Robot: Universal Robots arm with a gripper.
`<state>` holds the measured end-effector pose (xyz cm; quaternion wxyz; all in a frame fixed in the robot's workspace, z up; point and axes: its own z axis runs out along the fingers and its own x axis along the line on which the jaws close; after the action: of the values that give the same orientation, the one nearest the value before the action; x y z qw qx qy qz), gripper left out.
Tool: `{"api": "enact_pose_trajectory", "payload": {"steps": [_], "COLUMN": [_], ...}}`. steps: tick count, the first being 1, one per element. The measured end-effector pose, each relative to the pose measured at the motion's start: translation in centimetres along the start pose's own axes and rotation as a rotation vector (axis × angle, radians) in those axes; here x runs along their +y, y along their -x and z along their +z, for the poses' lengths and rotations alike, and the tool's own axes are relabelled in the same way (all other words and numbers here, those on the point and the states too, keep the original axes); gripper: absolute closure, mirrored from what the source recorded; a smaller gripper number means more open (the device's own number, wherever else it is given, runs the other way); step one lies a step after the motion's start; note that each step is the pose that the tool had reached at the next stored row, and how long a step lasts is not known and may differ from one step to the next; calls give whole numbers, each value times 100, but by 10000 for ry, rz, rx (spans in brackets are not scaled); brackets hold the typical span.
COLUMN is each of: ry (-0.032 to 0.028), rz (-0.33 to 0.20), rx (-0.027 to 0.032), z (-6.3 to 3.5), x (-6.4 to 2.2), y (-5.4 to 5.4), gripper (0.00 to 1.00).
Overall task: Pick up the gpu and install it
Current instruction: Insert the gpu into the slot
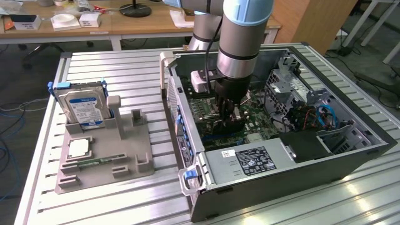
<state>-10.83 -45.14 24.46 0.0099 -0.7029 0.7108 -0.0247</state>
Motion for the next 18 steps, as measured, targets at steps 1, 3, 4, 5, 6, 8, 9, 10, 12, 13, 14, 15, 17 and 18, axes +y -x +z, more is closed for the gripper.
{"api": "enact_pose_trajectory", "payload": {"steps": [1,3,4,5,6,8,9,10,12,13,14,15,17,18], "ry": [2,7,4,2,2,1,1,1,1,3,-1,2,2,2], "rz": [-2,-3,-2,-2,-2,-2,-2,-2,-2,-2,-2,-3,-4,-2], "rx": [7,3,-1,0,0,0,0,0,0,8,0,1,0,1], "z": [12,25,27,28,28,28,28,28,28,37,61,67,68,68], "x": [5,12,12,12,12,12,12,12,12,17,36,39,40,40], "y": [0,-1,0,0,0,0,0,0,0,0,1,0,0,1], "gripper": [74,74,74,74,74,74,74,74,74,74,74,74,74,74]}}
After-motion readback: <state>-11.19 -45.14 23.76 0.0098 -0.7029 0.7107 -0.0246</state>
